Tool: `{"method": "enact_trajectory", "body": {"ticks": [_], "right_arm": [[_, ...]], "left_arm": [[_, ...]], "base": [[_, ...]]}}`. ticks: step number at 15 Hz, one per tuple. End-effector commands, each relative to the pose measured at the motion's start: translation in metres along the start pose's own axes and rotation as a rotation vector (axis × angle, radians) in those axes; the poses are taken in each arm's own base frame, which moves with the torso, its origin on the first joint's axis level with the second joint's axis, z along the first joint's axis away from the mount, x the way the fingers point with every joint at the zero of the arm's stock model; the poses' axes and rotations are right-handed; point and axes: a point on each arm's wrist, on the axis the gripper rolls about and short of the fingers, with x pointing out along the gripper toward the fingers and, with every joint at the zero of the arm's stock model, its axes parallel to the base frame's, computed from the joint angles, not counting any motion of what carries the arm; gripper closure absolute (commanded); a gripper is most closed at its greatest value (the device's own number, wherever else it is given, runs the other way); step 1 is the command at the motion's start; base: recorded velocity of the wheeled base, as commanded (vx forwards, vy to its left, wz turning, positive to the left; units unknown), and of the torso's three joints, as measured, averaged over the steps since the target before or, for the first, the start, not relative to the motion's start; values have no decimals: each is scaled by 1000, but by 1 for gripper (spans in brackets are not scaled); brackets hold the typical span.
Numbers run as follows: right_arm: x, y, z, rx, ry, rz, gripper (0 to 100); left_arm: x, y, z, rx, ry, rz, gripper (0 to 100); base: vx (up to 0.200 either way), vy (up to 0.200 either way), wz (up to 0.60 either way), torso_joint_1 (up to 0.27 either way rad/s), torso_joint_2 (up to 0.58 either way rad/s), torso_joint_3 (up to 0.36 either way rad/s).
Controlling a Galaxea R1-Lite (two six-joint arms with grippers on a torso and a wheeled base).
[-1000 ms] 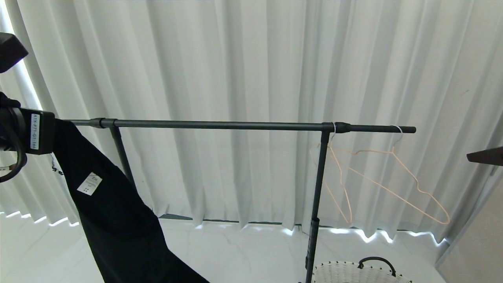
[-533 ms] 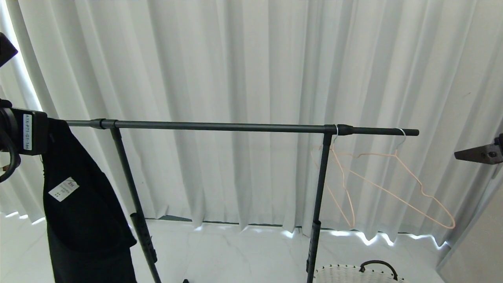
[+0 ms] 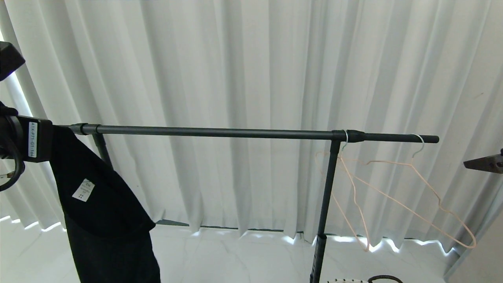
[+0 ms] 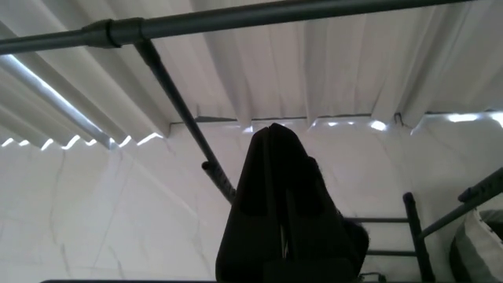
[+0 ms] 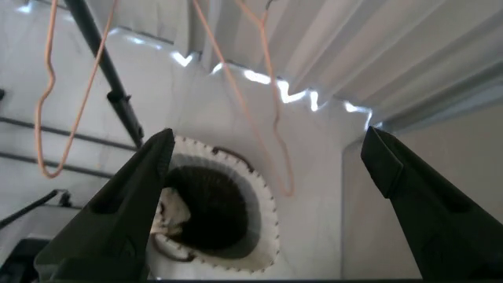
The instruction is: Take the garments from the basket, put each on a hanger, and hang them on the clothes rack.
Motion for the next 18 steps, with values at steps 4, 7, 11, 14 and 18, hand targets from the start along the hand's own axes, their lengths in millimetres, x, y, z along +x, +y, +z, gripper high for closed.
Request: {"method": "enact_trajectory", "body": {"ticks": [4, 7, 11, 14, 18], "right_arm": [[62, -33, -31, -46, 79, 106, 0], [105, -55, -51, -116, 72, 165, 0], [149, -72, -69, -116, 73, 227, 0], [179, -82, -81, -138, 79, 239, 0], [208, -90, -86, -127, 68, 300, 0]], "left_arm": [[-11, -6, -22, 19, 29, -11, 100], [-12, -6, -24, 31, 30, -13, 100], [-21, -7, -27, 32, 13, -10, 100], [-33, -10, -39, 33, 4, -7, 100], [-40, -10, -42, 39, -9, 4, 100]], "base": [[0, 0, 0, 0, 0, 0], [0, 0, 0, 0, 0, 0], [0, 0, 0, 0, 0, 0], [0, 0, 0, 0, 0, 0], [0, 0, 0, 0, 0, 0]]}}
